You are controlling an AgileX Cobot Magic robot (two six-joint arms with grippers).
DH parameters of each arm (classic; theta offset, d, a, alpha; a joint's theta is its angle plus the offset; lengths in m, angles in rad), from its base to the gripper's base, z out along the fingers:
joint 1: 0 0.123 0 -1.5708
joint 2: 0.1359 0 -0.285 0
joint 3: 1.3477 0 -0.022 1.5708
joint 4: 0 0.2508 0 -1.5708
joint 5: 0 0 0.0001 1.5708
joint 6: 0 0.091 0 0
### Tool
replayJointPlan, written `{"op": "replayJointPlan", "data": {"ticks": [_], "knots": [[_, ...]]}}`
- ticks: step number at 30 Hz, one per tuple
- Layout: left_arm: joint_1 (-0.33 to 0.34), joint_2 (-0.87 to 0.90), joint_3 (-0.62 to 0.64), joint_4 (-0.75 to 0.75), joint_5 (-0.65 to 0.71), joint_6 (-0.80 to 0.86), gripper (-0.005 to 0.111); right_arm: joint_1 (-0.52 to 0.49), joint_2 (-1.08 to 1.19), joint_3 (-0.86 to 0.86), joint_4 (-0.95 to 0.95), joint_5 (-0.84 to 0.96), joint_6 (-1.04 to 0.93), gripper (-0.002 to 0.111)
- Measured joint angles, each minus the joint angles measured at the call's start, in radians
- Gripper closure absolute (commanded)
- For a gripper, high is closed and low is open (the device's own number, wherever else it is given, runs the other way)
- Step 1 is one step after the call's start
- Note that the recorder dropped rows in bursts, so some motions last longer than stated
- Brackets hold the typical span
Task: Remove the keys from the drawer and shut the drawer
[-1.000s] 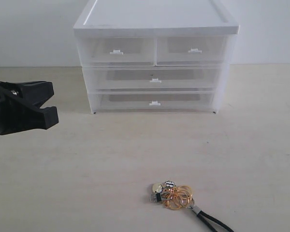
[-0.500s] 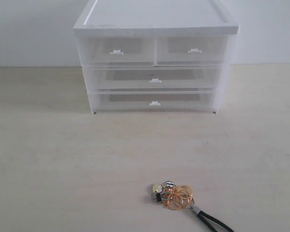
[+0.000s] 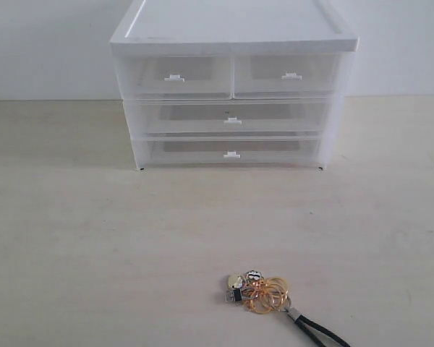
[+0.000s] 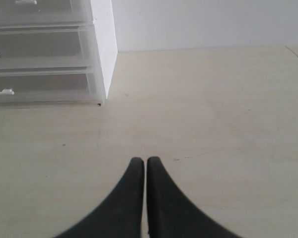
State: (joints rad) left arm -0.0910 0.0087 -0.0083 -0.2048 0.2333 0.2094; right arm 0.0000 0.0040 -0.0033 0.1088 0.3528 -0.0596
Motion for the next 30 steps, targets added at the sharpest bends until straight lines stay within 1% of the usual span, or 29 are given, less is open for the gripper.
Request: {"op": "replayJointPlan", "data": {"ticks": [2, 4, 6, 26, 30], "knots": [[0.002, -0.002, 0.004, 0.076, 0.014, -0.105, 0.103, 0.000, 0.000, 0.000, 0.000, 0.000, 0.000, 0.109], [0.002, -0.004, 0.006, 0.112, 0.026, -0.185, 0.103, 0.000, 0.000, 0.002, 0.000, 0.000, 0.000, 0.109], [0.002, -0.005, 0.005, 0.129, 0.030, -0.222, 0.103, 0.000, 0.000, 0.003, 0.000, 0.000, 0.000, 0.109], [0.002, -0.005, 0.005, 0.142, 0.052, -0.191, 0.103, 0.000, 0.000, 0.004, 0.000, 0.000, 0.000, 0.109], [0.021, -0.005, 0.005, 0.142, 0.052, -0.191, 0.103, 0.000, 0.000, 0.004, 0.000, 0.000, 0.000, 0.109]]}}
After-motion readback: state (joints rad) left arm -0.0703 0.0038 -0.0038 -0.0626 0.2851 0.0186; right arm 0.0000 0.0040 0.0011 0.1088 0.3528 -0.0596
